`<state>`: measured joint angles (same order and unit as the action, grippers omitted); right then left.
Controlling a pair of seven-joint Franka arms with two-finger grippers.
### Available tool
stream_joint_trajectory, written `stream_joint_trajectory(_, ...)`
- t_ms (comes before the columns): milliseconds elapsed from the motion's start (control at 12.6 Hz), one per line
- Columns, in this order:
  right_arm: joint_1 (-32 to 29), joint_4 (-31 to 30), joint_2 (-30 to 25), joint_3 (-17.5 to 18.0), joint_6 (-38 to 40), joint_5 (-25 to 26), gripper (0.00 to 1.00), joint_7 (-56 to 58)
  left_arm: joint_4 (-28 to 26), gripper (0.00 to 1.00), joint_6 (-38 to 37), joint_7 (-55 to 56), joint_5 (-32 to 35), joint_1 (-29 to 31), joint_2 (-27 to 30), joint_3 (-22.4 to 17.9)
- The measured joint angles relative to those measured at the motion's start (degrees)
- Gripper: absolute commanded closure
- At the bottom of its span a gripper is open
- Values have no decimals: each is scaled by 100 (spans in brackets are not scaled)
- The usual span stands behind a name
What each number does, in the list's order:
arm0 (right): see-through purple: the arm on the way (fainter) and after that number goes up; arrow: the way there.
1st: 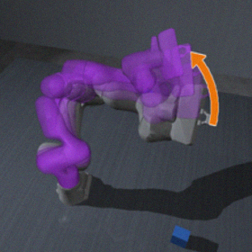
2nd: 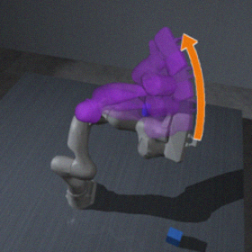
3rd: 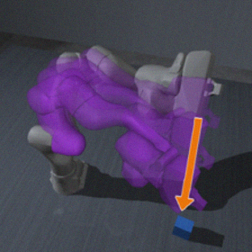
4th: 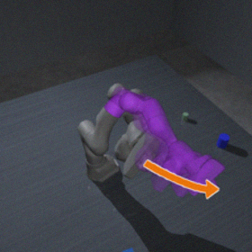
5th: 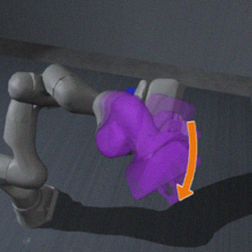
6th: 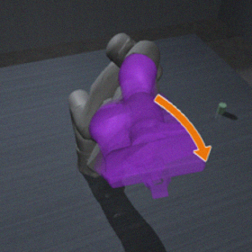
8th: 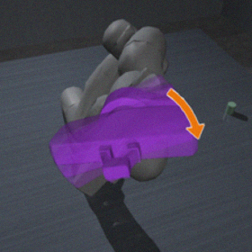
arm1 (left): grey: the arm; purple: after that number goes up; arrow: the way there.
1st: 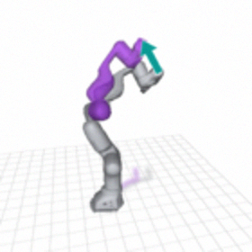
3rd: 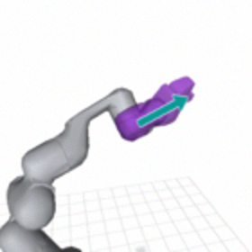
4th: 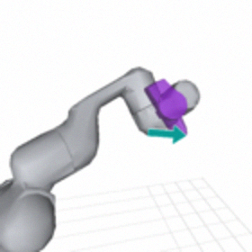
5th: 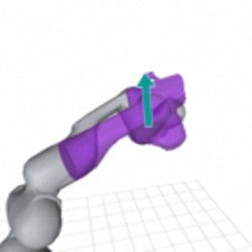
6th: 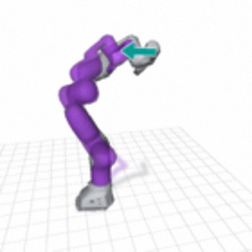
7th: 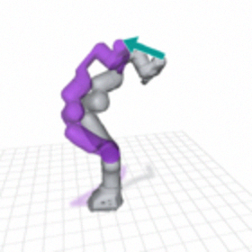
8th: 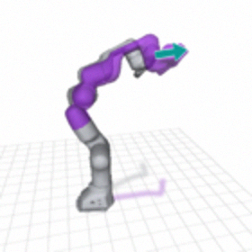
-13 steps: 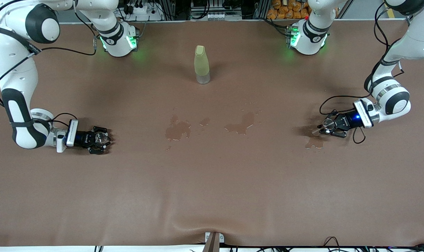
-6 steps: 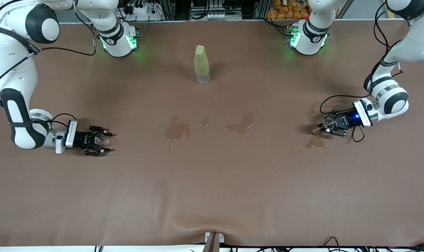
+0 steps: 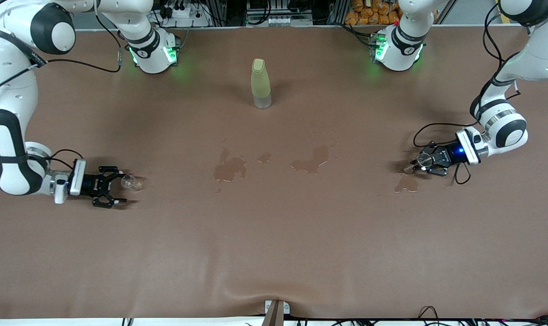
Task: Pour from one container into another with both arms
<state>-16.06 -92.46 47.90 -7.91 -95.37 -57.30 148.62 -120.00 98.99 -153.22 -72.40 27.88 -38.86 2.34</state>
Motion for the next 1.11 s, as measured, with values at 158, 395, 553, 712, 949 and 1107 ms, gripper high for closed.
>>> stream_joint_trajectory(158, 0, 212, -176, -67, 1, 447, 0, -632, 2, 62, 2, 0, 8, 1, -3, 0)
stream_joint_trajectory(395, 0, 523, -515, -87, 8, 1212, 0, -1808, 8, 46, 1, 0, 70, 3, -3, 0)
stream_joint_trajectory(553, 0, 673, -796, -88, 24, 1643, 0, -2622, 20, 37, 2, 0, 138, 13, -4, 0)
stream_joint_trajectory(712, 10, 754, -1191, -85, 49, 2039, 0, -3464, 64, 25, 3, 7, 331, 58, -4, -12)
stream_joint_trajectory(949, 269, 795, -1894, -289, 274, 2405, 0, -4798, 253, 0, 4, 31, 664, 101, -3, -173)
stream_joint_trajectory(1107, 657, 797, -2336, -605, 465, 2589, 0, -5792, 458, 0, 4, 132, 911, 118, 14, -245)
